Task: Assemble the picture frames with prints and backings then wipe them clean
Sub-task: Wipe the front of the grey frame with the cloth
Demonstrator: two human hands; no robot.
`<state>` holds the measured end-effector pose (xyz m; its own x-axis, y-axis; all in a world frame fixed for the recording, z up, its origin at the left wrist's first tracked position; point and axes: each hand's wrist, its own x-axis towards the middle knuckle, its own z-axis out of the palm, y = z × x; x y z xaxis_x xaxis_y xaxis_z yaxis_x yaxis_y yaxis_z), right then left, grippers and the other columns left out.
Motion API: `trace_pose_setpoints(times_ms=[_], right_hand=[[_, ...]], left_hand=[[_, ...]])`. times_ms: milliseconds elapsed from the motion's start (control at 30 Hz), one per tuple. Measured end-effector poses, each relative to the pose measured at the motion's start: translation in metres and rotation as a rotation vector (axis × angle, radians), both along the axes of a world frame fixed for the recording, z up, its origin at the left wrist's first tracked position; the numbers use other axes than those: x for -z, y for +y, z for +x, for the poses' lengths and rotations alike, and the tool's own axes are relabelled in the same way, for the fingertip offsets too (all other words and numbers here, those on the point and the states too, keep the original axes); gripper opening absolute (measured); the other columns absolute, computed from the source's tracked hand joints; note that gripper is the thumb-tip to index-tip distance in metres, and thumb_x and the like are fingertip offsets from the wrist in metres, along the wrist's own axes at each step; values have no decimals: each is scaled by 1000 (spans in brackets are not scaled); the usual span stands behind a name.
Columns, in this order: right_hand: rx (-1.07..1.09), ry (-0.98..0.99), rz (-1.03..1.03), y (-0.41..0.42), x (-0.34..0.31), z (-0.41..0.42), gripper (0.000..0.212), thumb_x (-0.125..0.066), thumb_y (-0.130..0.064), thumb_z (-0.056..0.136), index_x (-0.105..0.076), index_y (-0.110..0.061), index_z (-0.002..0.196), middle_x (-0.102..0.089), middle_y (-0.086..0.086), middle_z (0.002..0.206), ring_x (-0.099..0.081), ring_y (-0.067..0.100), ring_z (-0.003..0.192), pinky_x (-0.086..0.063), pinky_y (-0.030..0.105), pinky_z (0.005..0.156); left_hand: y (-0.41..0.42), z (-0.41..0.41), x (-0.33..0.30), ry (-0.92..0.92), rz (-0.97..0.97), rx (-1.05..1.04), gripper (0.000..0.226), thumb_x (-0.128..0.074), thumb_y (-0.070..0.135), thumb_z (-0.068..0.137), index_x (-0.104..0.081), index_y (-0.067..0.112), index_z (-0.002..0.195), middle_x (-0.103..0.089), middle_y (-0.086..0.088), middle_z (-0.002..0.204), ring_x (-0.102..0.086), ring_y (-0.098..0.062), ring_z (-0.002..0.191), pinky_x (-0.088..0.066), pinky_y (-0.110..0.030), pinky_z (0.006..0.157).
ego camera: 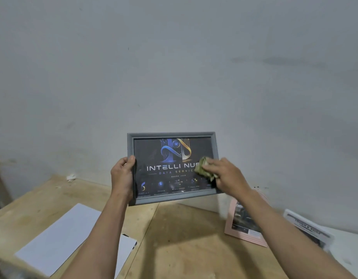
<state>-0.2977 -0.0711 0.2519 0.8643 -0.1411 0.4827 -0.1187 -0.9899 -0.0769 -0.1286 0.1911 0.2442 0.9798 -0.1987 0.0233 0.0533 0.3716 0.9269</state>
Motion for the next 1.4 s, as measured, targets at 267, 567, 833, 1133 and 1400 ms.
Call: trace_pose_setpoints(times_ms=[267, 567, 833, 1133, 1400], right_hand=[[-20, 212, 859, 6, -4, -20, 61, -43, 9, 86, -67, -43, 106, -71, 4, 76, -58, 13, 52, -46, 28, 48], [-189, -244, 204, -10, -47, 28, 75, -41, 19, 63, -60, -12, 129, -48, 7, 143, -36, 23, 138, -21, 39, 117], [-348, 138, 260, 19, 56, -16, 80, -44, 18, 66, -54, -22, 135, -41, -14, 144, -28, 2, 140, -22, 33, 120], [-196, -343, 212, -5, -58, 11, 78, -37, 15, 62, -58, -12, 132, -45, -1, 144, -33, 15, 140, -20, 26, 119], [-390, -34, 37, 21, 24, -2, 80, -41, 16, 60, -54, -10, 135, -43, 2, 146, -36, 21, 139, -18, 25, 119]], left_hand=[[11, 8, 9, -13, 90, -36, 19, -59, 23, 97, -64, 10, 85, -65, -10, 74, -61, -19, 55, -52, -31, 55], [-17, -12, -9, -16, -34, 73, 20, -58, 21, 98, -66, 9, 85, -69, -6, 71, -64, -20, 62, -55, -34, 61], [-2, -3, 2, -32, 62, -21, 21, -61, 25, 96, -68, 7, 88, -69, -12, 78, -65, -24, 64, -55, -34, 63], [-10, -20, -2, -36, 49, 66, 21, -58, 21, 98, -65, 2, 93, -66, -13, 75, -61, -26, 66, -52, -36, 65], [1, -15, -21, -41, -34, 21, 20, -62, 23, 96, -66, 11, 80, -67, -9, 74, -61, -25, 65, -53, -39, 69]])
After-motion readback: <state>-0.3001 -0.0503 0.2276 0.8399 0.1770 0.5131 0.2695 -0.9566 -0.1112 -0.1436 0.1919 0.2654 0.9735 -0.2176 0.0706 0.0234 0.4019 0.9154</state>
